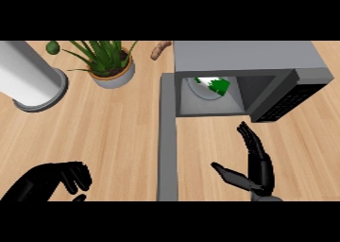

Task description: Pick up the milk, place it into the microwave and close the microwave

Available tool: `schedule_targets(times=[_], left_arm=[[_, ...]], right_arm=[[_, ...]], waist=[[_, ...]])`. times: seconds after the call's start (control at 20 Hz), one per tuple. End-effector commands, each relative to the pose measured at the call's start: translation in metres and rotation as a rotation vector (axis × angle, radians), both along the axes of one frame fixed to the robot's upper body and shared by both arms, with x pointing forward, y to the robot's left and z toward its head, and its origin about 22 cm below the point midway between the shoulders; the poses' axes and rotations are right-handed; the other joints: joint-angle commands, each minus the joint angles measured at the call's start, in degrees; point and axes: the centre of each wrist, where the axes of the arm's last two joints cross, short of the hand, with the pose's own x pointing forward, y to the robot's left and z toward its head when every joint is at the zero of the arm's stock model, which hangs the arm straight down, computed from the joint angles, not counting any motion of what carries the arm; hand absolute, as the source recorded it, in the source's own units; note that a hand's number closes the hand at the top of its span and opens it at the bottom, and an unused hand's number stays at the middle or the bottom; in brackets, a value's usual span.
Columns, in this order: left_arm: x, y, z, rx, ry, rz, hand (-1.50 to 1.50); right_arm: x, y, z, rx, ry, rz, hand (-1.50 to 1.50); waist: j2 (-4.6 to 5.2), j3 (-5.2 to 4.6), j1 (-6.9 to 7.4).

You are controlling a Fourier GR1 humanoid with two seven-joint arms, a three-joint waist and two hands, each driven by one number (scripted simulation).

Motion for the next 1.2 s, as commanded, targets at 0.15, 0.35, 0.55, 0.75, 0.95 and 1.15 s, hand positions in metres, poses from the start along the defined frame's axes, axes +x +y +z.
schedule_targets(times=[0.15,0.35,0.55,0.75,0.95,1.15], left_arm=[[0.042,-0.041,-0.003,0.102,-0.009,-0.076,1.5],[0.054,-0.078,-0.008,0.162,-0.049,-0.084,1.5],[0.084,-0.104,-0.01,0.19,-0.06,-0.16,1.5],[0.084,-0.154,-0.016,0.229,-0.169,-0.219,1.5],[0.074,-0.192,-0.024,0.298,-0.127,-0.29,1.5],[0.086,-0.222,-0.043,0.394,-0.109,-0.239,1.5]], right_arm=[[-0.043,-0.053,0.044,0.044,-0.022,-0.014,-1.5],[-0.069,-0.046,0.056,0.069,-0.052,-0.089,-1.5],[-0.077,-0.072,0.061,0.054,-0.045,-0.103,-1.5],[-0.078,-0.081,0.072,-0.023,-0.056,-0.11,-1.5],[-0.084,-0.086,0.101,-0.02,-0.103,-0.091,-1.5],[-0.08,-0.101,0.106,-0.034,-0.124,-0.057,-1.5]], waist=[[0.41,0.02,0.36],[0.46,0.05,0.79],[0.55,0.07,1.05],[0.6,0.06,0.76],[0.52,0.06,0.63],[0.79,0.07,-0.5]])
